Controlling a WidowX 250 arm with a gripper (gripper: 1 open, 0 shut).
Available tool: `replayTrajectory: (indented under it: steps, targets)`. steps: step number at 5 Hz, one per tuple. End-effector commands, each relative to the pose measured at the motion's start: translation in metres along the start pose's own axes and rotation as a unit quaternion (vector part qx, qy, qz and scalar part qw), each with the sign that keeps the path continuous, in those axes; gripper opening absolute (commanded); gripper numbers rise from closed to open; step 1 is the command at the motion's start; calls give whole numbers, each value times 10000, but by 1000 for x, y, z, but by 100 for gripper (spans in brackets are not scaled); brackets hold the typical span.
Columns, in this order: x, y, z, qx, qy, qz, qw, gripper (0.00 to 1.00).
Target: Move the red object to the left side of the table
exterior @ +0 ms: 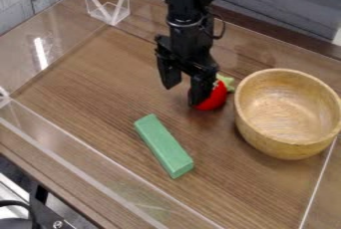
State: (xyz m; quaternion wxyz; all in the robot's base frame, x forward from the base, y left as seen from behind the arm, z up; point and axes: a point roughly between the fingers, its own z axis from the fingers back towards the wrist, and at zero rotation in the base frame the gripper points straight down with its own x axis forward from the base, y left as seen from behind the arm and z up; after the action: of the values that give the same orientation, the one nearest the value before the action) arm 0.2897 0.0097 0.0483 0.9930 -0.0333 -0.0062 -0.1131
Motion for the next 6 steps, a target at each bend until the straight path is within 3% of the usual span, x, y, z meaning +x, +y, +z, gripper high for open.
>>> replayTrajectory:
  steps: [1,3,5,6]
  targets:
    - [17,-7,8,120,-244,-110,9996,100]
    - [25,-14,7,58,-288,-21,9996,100]
    - [15,10,6,-21,-316,648,9974,100]
    - [7,15,10,-22,-317,721,9969,100]
